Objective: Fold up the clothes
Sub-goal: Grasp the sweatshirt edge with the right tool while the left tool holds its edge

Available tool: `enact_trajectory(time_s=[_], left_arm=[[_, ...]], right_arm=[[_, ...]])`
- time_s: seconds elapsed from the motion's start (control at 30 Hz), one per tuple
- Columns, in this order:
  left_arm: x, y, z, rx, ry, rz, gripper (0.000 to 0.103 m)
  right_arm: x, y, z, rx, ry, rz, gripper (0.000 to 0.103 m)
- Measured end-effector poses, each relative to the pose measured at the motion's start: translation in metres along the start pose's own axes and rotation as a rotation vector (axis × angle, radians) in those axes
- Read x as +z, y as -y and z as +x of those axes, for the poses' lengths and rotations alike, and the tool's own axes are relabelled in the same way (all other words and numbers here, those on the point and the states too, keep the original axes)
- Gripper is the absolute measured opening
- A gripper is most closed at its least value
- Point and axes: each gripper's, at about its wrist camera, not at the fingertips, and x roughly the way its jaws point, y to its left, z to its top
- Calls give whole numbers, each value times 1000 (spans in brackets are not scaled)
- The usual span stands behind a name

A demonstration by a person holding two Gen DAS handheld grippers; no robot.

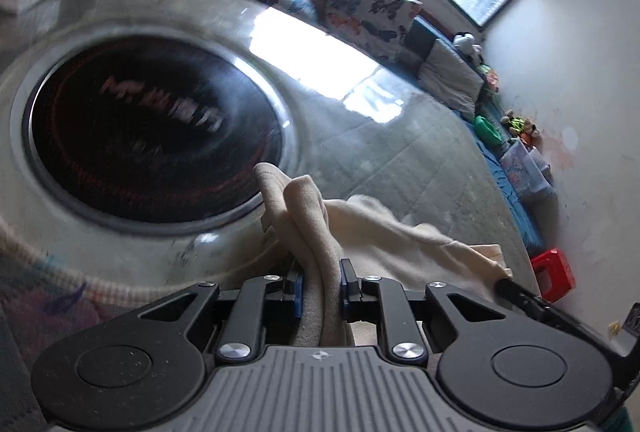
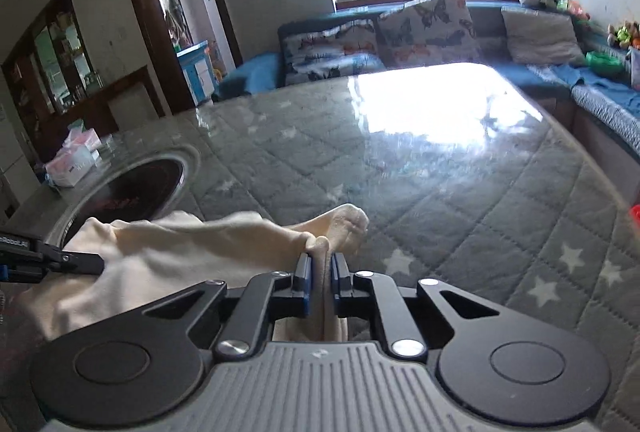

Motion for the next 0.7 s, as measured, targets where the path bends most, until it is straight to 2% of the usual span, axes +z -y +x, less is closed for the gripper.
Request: enact_trajectory(time_s=[0.2, 0.43, 0.7], left_arm=[[9, 40, 5, -34, 23, 98, 16], [9, 96, 29, -94, 12, 183, 16], [0, 149, 64, -120, -25, 274, 16]], right_arm=[[10, 2, -36, -32, 78, -27, 8], [24, 29, -72, -149, 150, -37, 8], [29, 67, -94, -266, 179, -27, 8]])
